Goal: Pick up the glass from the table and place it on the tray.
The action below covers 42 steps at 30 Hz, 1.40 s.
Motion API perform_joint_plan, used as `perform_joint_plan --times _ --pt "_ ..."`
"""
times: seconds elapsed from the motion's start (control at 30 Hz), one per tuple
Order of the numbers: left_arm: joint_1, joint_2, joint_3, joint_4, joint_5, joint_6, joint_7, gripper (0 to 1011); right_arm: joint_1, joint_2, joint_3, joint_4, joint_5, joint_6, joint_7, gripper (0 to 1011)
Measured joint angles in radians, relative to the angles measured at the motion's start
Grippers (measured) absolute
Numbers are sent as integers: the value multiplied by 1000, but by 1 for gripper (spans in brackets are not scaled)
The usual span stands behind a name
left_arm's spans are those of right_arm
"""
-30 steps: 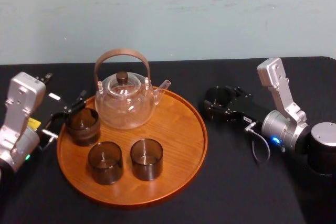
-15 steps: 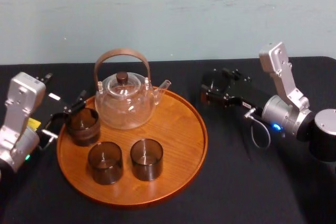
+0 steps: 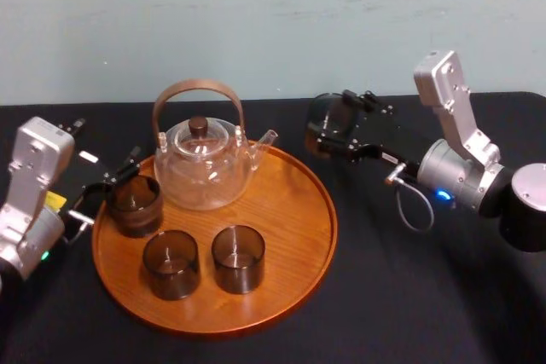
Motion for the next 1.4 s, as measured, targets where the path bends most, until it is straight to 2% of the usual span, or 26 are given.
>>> perform_joint_plan --times 0.2,0.83,1.17,1.4 --pt "0 0 0 0 0 0 0 1001 4 -6 -21 -7 11 -4 17 903" --pt "0 0 0 0 0 0 0 1001 19 -32 -78 42 55 -14 61 902" --pt "0 0 0 0 0 0 0 1001 9 -31 -112 44 52 -11 68 903" --pt "0 0 0 0 0 0 0 1002 -8 -24 -121 35 47 -1 58 902"
